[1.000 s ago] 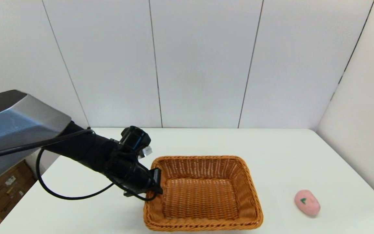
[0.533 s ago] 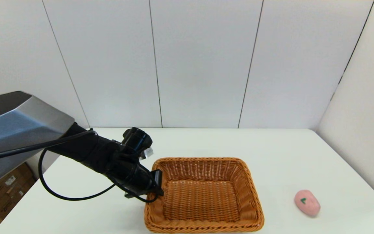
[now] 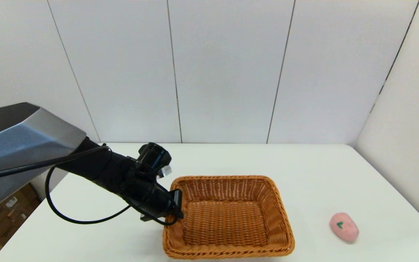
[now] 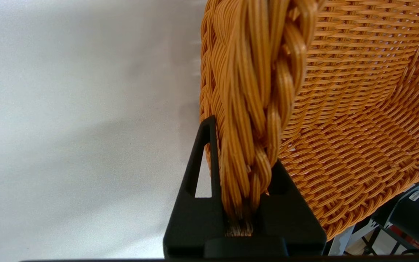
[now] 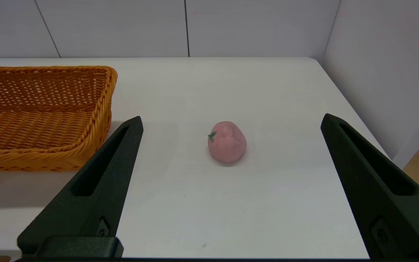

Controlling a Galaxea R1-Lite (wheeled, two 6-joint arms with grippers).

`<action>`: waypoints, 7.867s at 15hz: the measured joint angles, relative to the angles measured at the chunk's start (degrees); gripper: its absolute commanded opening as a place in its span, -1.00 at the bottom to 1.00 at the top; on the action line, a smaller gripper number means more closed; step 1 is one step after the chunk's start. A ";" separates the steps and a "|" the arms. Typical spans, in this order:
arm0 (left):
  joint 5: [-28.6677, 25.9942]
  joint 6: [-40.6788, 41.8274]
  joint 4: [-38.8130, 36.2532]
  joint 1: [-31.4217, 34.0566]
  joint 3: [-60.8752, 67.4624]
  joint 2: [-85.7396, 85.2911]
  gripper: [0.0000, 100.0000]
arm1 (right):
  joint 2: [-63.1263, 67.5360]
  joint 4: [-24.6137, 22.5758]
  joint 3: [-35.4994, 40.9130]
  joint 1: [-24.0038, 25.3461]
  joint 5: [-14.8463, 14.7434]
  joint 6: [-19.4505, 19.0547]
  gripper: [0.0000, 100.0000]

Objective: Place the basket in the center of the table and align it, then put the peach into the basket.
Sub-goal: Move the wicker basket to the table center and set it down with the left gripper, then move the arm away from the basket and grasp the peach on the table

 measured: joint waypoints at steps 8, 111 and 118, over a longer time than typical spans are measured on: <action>0.13 0.09 -0.04 0.17 0.33 0.50 1.00 | 0.00 0.02 0.00 0.00 0.00 0.00 1.00; 22.63 26.89 -6.38 25.67 60.44 -120.83 1.00 | 102.51 -3.54 -34.40 -3.72 1.69 -3.32 1.00; 22.63 26.84 -6.44 25.67 60.47 -120.83 1.00 | 106.40 -3.49 -34.94 -3.79 4.10 -3.62 1.00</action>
